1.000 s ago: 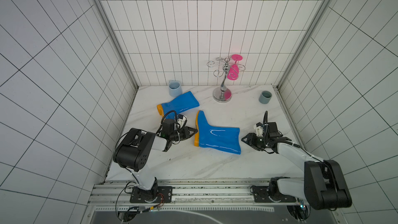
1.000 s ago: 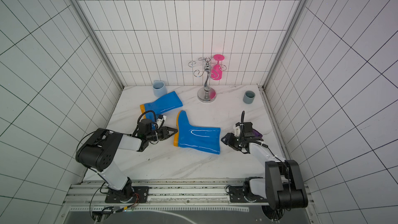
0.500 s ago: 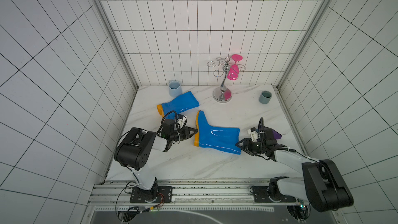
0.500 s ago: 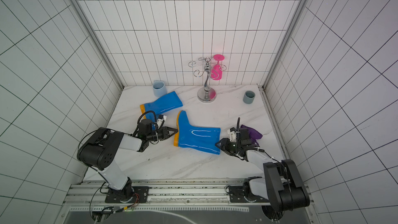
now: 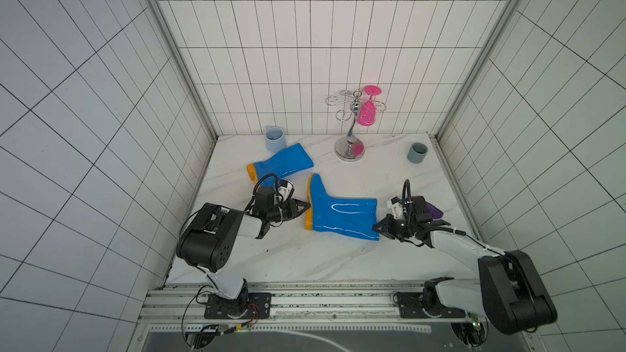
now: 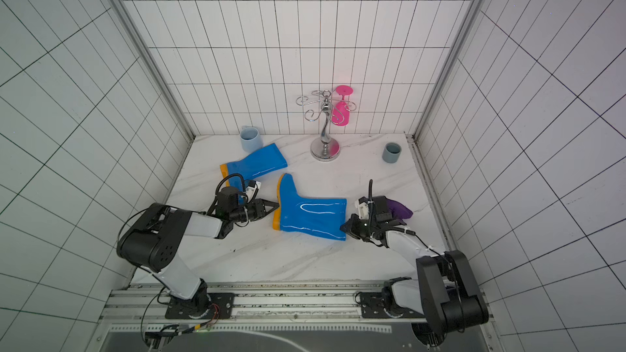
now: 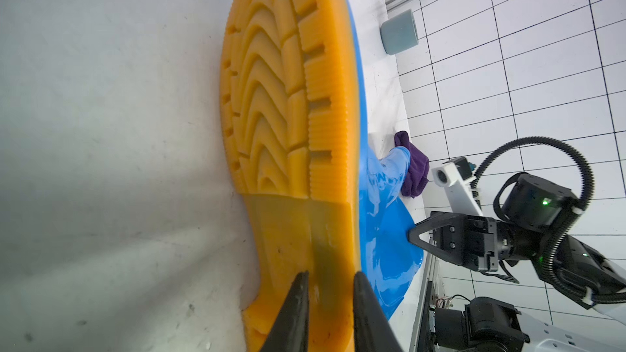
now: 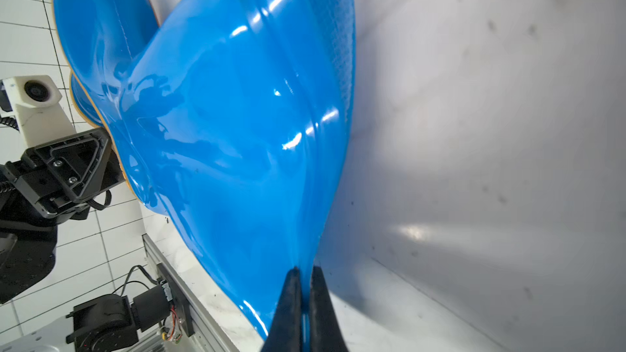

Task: Wipe the rubber boots with a cloth
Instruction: Adjust the rubber boot at the center of the board.

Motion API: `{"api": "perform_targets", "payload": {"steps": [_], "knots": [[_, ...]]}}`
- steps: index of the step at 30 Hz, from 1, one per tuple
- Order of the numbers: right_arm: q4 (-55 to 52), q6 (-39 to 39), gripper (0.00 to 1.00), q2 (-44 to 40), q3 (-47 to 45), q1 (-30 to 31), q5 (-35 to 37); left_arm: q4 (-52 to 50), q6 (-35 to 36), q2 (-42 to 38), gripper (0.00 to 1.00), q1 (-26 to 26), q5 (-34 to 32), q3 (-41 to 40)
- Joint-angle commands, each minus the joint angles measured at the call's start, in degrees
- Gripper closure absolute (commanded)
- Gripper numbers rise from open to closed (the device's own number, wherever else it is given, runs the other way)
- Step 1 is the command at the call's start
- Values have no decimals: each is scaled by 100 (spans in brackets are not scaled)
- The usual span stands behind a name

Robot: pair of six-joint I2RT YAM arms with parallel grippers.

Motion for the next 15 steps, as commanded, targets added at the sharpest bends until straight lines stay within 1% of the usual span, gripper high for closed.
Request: {"api": "perform_targets", "payload": {"steps": [1, 6, 10, 13, 15], "knots": [[-1042, -630, 100, -163, 1250, 36, 440, -1926, 124, 234, 77, 164, -1729, -212], [-2037, -1309, 100, -19, 2420, 37, 716, -2131, 129, -102, 76, 114, -1777, -149], [-2840, -1872, 100, 203, 3439, 37, 1070, -2257, 150, -264, 76, 113, -1765, -94], [-3307, -2196, 100, 397, 4171, 44, 1223, -2293, 151, -350, 76, 114, -1767, -65], [-3587, -2369, 100, 568, 4646, 56, 1191, -2297, 146, -358, 76, 109, -1771, -37]]}}
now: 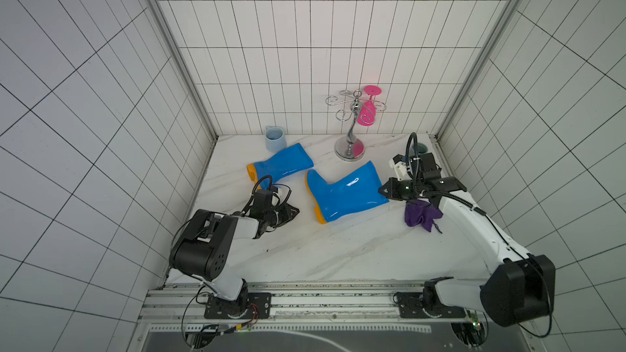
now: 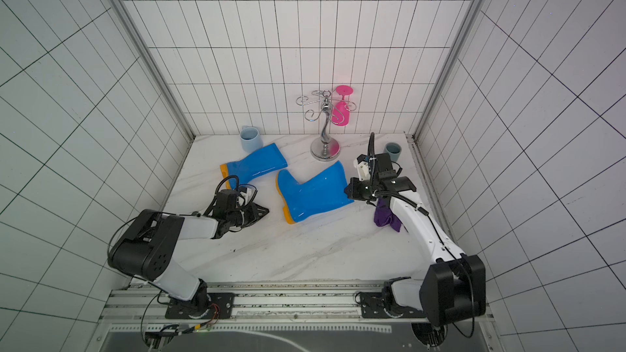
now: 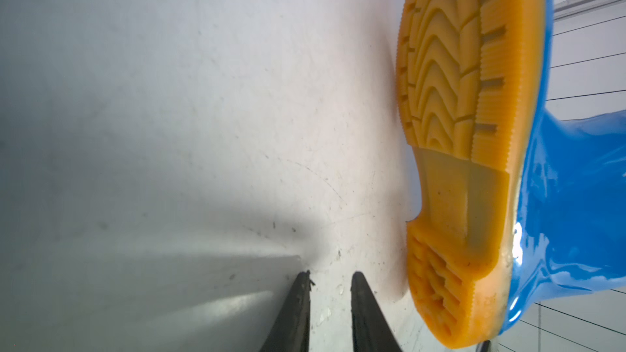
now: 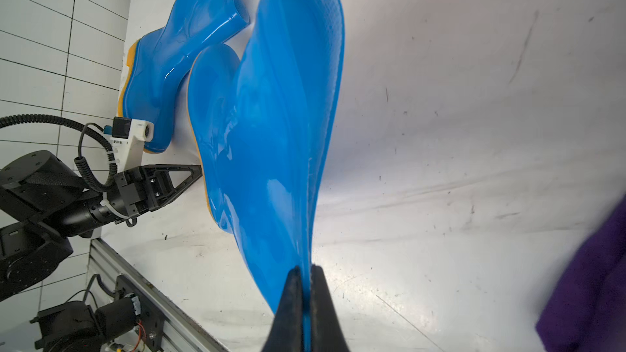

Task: Wipe the rubber boots with a cloth
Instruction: Adjust the rubber boot at the center of the board.

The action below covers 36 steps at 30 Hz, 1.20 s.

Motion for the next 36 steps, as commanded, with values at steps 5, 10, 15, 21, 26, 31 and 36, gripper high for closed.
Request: {"api": "perform_targets", "payload": {"steps": [5, 10, 15, 21, 26, 31, 36], "knots": [[-1184, -735, 100, 523, 2044, 212, 454, -704, 57, 82, 75, -2, -379, 100], [-1524, -896, 100, 724, 2727, 484, 593, -852, 79, -30, 75, -11, -371, 256], [-1652, -1073, 100, 771, 2946, 889, 576, -1012, 83, -168, 75, -47, -344, 445], [-1903, -1356, 100, 587, 3056, 1564, 979, -1343, 167, -338, 75, -190, -396, 756], [-2049, -1454, 100, 328, 3049, 1898, 1241, -1538, 215, -303, 74, -316, -411, 1073], [-2093, -1502, 100, 265, 3116, 2107, 1112, -1614, 216, -259, 74, -437, -427, 1256], [-2097, -1529, 83, 361, 3155, 2249, 1250, -1667, 211, -253, 74, -561, -482, 1345]]}}
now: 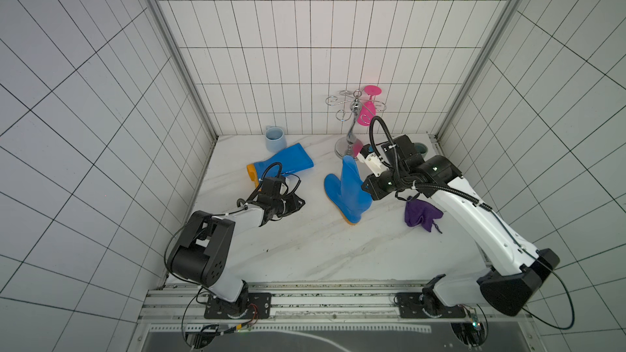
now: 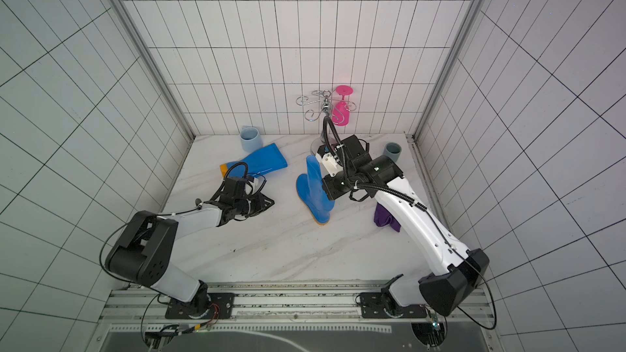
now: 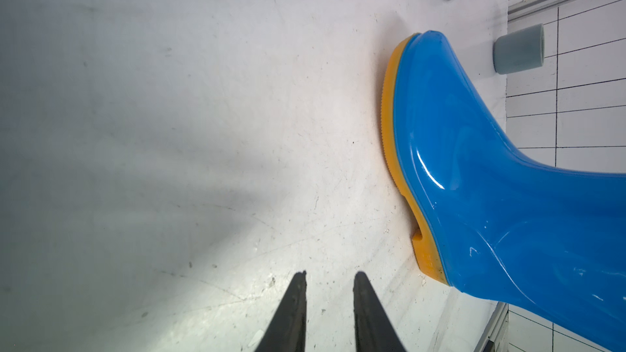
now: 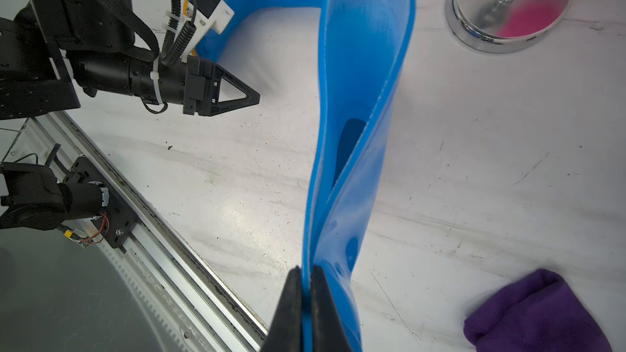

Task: Wipe the rubber boots with a cloth
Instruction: Adjust the rubber boot at the center of the board, then move the rubber boot to the center of the board.

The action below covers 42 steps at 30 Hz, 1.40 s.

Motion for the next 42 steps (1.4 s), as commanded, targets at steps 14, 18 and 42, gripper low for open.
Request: {"api": "perform_targets", "payload": {"steps": [14, 18, 42], "knots": [[-192, 318, 60, -489, 897, 203, 349, -374, 429, 947, 73, -99, -57, 1654], [-238, 591, 51, -603, 843, 216, 611, -471, 467, 1341, 73, -88, -27, 2101], [359, 320, 40, 532, 827, 281, 1285, -374, 328, 1706, 73, -13, 110, 2448]]}}
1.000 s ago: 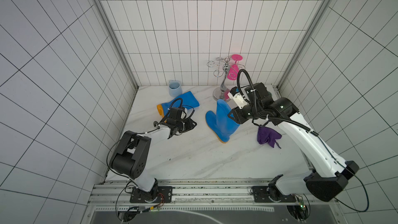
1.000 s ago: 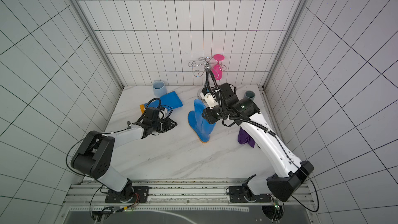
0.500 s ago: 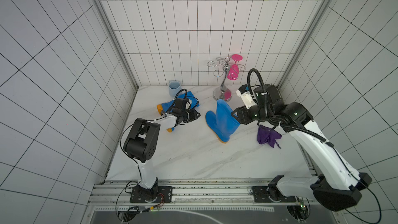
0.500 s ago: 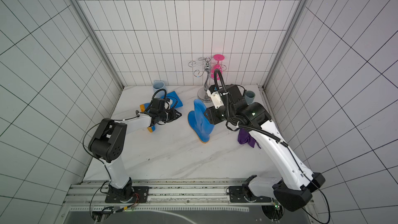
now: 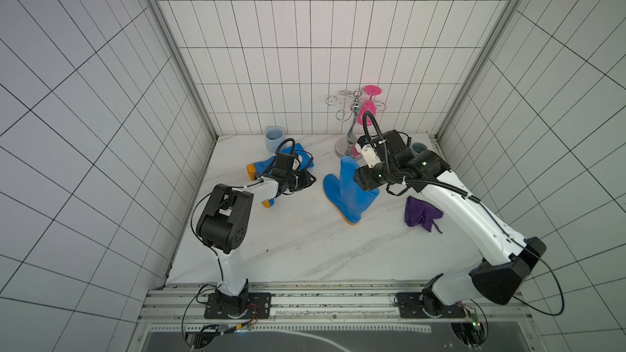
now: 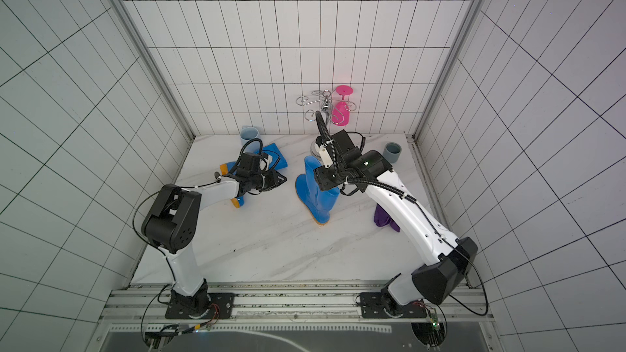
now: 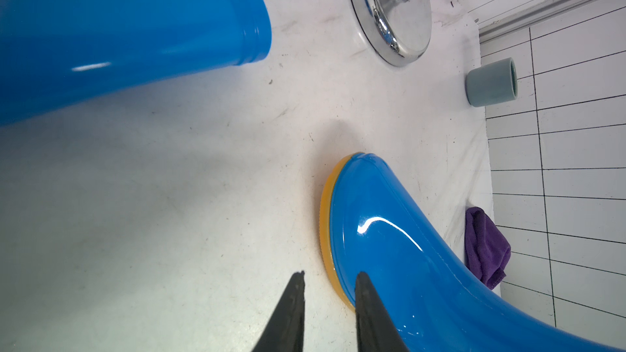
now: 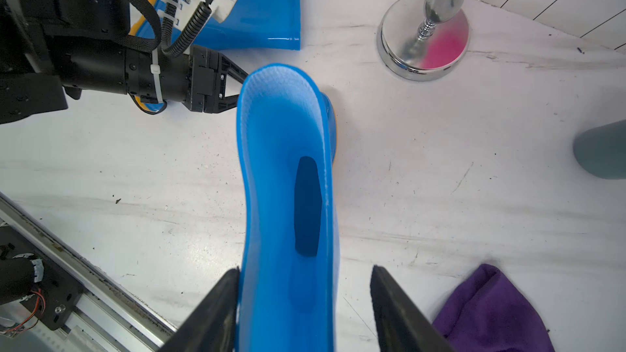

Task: Wipe the rubber boots with a cloth
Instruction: Move the rubber boot to the center of the board.

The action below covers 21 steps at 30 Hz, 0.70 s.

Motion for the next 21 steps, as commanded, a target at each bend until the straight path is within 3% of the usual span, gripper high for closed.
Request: {"api": "perform_targets", "payload": {"steps": [1, 11, 21], "knots": [[76, -196, 42, 17, 339, 36, -7, 39, 2, -58, 73, 56, 46, -13], [-317, -508, 98, 122, 222, 37, 83, 20, 19, -31, 72, 72, 73, -23], [-222, -948, 100, 26, 235, 37, 1406, -6, 46, 15, 72, 91, 117, -9]]}}
